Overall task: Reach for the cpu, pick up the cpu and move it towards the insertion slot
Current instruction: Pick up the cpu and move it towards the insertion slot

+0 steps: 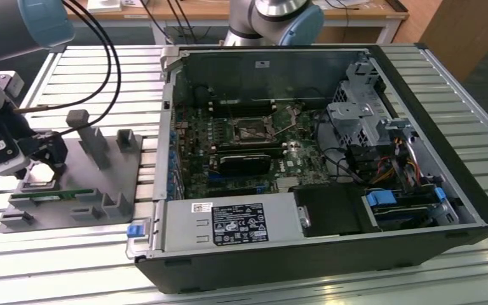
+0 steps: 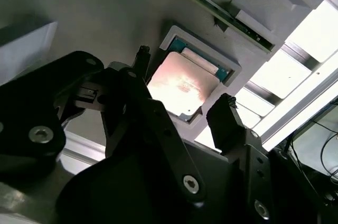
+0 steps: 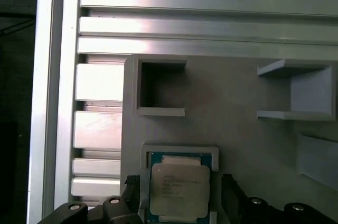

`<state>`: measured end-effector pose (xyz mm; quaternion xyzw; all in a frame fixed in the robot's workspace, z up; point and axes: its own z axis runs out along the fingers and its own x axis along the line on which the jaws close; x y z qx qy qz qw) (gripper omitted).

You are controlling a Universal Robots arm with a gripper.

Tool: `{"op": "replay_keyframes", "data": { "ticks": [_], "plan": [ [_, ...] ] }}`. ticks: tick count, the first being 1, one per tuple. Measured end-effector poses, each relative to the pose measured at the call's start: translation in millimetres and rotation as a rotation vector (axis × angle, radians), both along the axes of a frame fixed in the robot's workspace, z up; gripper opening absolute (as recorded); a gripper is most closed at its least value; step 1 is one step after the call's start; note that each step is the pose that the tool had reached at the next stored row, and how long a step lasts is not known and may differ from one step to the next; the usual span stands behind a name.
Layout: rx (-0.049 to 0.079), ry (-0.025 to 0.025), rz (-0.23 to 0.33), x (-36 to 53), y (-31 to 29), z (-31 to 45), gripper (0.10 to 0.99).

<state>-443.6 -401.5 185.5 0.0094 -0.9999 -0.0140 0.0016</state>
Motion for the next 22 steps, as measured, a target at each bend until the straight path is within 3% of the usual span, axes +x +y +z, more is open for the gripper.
{"op": "replay_keyframes", "data": {
  "ticks": [5, 6, 18, 22],
  "plan": [
    [0.0, 0.0, 0.001, -2.9, 1.4, -1.0, 0.702],
    [0.0, -0.0001, 0.001, -3.6, 1.4, -1.3, 0.631],
    [0.0, -0.0006, 0.003, -4.7, 1.7, -3.9, 0.631],
    [0.0, -0.0003, 0.004, -4.5, 1.6, -3.8, 0.549]
  ]
}}
